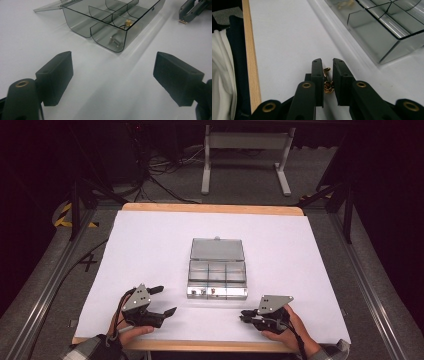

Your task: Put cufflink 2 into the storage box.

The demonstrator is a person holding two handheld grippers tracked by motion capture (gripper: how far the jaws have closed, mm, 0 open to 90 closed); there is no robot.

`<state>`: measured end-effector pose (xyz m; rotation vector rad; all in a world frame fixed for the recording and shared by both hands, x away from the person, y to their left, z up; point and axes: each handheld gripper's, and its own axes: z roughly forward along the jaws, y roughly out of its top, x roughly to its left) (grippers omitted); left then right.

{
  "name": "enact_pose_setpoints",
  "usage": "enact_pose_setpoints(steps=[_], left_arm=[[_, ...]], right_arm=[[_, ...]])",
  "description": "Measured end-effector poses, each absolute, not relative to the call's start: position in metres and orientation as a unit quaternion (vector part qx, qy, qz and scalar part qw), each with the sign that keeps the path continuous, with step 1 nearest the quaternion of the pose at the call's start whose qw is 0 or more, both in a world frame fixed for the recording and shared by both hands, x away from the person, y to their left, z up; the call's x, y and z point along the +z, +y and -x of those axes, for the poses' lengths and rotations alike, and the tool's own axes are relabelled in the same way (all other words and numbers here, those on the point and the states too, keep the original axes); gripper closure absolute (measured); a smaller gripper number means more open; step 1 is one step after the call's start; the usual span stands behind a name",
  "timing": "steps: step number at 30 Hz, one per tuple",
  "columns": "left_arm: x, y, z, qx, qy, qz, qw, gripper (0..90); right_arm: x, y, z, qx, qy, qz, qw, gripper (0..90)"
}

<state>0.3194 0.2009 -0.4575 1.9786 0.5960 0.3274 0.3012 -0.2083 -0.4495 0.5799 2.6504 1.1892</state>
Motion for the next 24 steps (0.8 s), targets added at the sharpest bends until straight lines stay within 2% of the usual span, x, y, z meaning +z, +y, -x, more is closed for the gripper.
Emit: enact_pose_setpoints(steps=[24], left_arm=[[-0.458, 0.201, -0.32, 0.137, 0.248, -0.818, 0.501, 16.8]], right_arm=[[-0.43, -0.213, -0.299, 0.43, 0.872, -0.197, 0.125, 80.8]])
